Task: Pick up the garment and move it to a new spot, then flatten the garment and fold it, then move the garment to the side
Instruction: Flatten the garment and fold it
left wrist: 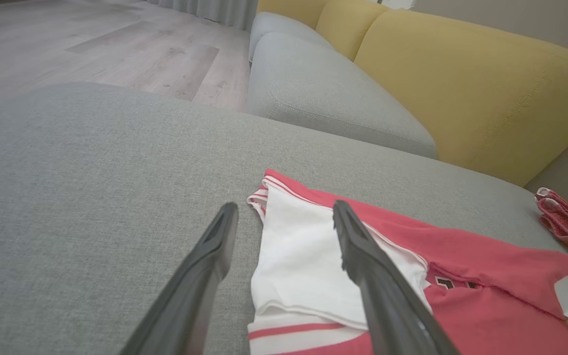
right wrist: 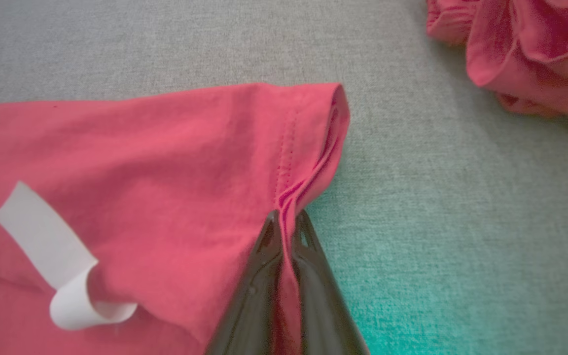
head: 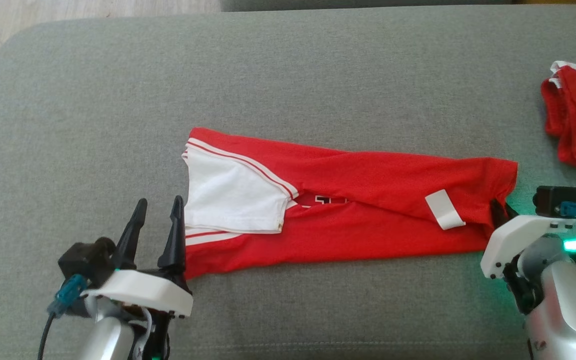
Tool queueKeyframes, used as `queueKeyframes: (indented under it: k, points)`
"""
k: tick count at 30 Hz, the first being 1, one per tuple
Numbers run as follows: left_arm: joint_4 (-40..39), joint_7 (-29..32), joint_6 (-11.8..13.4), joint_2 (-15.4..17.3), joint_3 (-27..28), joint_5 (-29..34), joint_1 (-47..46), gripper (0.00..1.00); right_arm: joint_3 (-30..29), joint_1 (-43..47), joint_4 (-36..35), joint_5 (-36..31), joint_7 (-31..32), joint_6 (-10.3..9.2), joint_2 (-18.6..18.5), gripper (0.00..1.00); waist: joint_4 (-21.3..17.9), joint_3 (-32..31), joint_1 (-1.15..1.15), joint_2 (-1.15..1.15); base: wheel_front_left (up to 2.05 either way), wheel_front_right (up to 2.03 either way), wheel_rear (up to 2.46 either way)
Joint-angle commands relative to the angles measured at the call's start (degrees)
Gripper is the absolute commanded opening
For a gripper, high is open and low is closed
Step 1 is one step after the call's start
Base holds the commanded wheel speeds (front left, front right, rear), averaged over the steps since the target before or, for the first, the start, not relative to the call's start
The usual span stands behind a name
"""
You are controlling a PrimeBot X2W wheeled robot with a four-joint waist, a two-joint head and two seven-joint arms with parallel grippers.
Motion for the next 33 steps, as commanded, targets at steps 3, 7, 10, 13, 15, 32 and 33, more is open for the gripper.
queueKeyframes:
  k: [3,7,10,13,15,32,33]
  points:
    - [-1.6,-0.7,-0.3,0.3,2.9,1.1,-2.7,1.00,2.0,-1.6,-1.4,1.0,-1.2,0.37,-1.1,0.00,-0.6,-0.4,0.00,0.00,0.00,0.00,0.00]
    - [-1.5,-0.7,-0.4,0.2,3.3,1.6,-2.6,1.00,2.1,-1.7,-3.2,1.6,-1.6,0.37,-2.2,0.00,-1.2,-0.7,0.00,0.00,0.00,0.00,0.00]
    - [-1.3,-0.7,-0.5,0.0,3.7,2.1,-2.5,1.00,1.6,-1.2,-5.7,2.1,-1.3,0.37,-3.5,0.00,-1.8,-1.0,0.00,0.00,0.00,0.00,0.00]
    - [-1.2,-0.7,-0.6,-0.1,4.0,2.5,-2.4,1.00,0.1,-0.1,-8.9,2.3,-0.7,0.37,-5.1,0.00,-2.3,-1.1,0.00,0.00,0.00,0.00,0.00]
    - [-1.2,-0.7,-0.7,-0.2,4.2,2.7,-2.3,1.00,-1.1,0.9,-11.1,2.3,-0.2,0.37,-6.0,0.00,-2.6,-1.2,0.00,0.00,0.00,0.00,0.00]
    - [-0.3,-0.7,-1.6,-1.0,4.7,3.9,-2.7,1.00,-0.5,6.3,-27.0,7.2,5.9,0.37,-3.8,0.00,-3.1,-1.1,0.00,0.00,0.00,0.00,0.00]
    - [-0.2,-0.7,-1.7,-1.0,4.7,3.9,-2.7,1.00,0.3,6.5,-28.2,7.9,6.3,0.37,-3.7,0.00,-2.9,-1.1,0.00,0.00,0.00,0.00,0.00]
